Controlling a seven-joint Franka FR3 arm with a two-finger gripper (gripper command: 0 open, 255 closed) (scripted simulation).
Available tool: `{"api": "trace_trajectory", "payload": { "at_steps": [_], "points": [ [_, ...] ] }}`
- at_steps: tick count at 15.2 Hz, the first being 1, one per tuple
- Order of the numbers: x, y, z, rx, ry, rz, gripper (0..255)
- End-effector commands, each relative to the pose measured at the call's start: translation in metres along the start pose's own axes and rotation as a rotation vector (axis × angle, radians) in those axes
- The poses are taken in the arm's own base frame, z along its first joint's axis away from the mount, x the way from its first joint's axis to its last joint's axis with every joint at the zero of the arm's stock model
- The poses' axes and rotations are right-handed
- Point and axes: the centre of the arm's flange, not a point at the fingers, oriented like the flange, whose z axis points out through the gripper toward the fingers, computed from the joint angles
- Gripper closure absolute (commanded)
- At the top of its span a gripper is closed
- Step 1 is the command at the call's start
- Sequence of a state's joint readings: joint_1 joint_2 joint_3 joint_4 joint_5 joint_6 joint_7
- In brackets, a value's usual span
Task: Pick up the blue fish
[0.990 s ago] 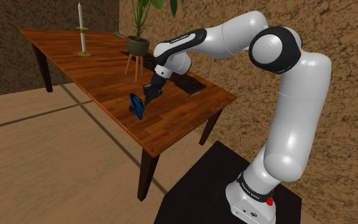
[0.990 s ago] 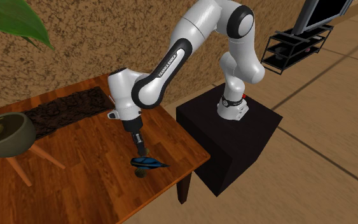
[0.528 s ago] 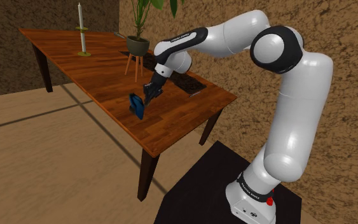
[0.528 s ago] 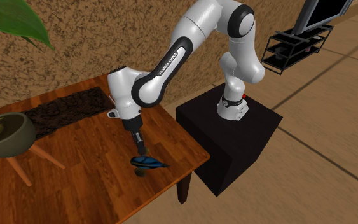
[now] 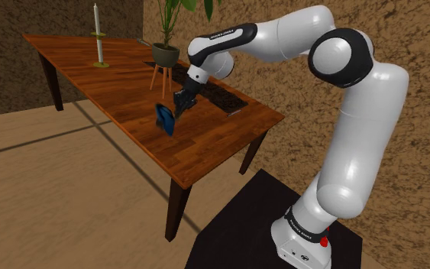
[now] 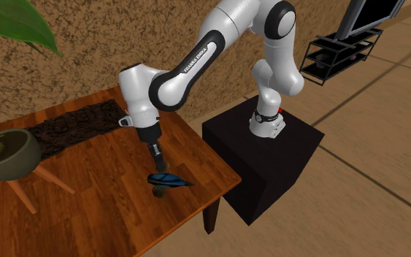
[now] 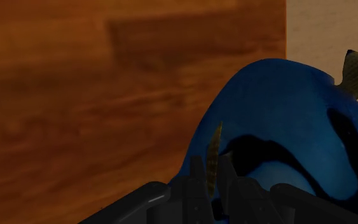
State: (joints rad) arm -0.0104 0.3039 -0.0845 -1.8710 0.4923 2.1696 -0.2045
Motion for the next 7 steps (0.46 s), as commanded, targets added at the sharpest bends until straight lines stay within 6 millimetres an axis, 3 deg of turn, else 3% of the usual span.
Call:
{"api": "trace_trajectory", "payload": {
  "at_steps": [1, 5, 7],
  "points": [
    [-0.001, -0.004, -0.01, 0.0, 0.0, 0.0, 255],
    [-0.001, -0.012, -0.029, 0.0, 0.0, 0.0, 255],
    [-0.001, -0.012, -0.03, 0.0, 0.0, 0.0, 255]
  ]
}}
